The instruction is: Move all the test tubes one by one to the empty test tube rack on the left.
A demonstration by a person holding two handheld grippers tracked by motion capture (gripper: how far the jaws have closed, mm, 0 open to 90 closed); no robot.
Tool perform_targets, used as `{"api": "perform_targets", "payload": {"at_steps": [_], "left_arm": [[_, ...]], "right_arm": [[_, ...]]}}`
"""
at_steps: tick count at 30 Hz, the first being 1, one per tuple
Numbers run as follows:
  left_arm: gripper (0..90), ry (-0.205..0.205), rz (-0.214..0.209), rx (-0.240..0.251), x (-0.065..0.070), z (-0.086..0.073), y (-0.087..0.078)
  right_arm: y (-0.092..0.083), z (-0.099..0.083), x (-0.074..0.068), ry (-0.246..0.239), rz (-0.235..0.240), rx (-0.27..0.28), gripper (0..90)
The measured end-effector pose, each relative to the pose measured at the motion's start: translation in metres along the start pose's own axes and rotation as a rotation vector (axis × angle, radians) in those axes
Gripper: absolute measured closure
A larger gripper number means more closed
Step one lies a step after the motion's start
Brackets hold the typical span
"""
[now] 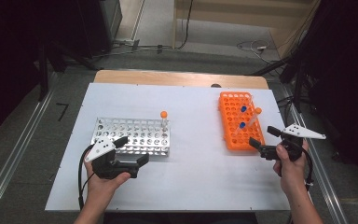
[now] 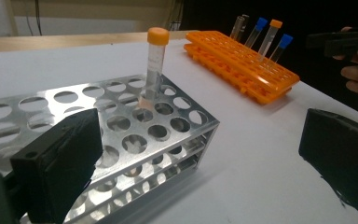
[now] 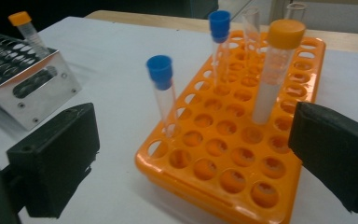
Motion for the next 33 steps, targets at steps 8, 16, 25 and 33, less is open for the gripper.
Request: {"api": "perform_targets", "payload": {"at_steps": [8, 16, 25, 33], "left_arm": [[0.0, -0.01, 0.018, 0.001, -0.008, -0.003, -0.004], [0.0, -0.01, 0.018, -0.009, -0.008, -0.006, -0.002], [0.0, -0.006, 0.014, -0.026, -0.007, -0.01, 0.001], [0.0, -0.006, 0.014, -0.03, -0.005, -0.011, 0.004]], "right_arm": [[0.018, 0.007, 0.026, 0.039, -0.005, -0.004, 13.6], [0.039, 0.012, 0.051, 0.104, -0.094, 0.003, 38.1], [0.055, -0.004, 0.06, 0.126, -0.116, -0.06, 60.8], [0.064, -0.009, 0.061, 0.073, -0.192, -0.077, 71.2]]}}
Point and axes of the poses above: each handheld gripper's, and its own axes: y roughly forward along the jaws, z roughly out of its top, x roughly to its right, the point moved 9 cm from there along y, roughly forward along the jaws, and after that the axes turned 9 degrees about z, right-handed, at the moved point
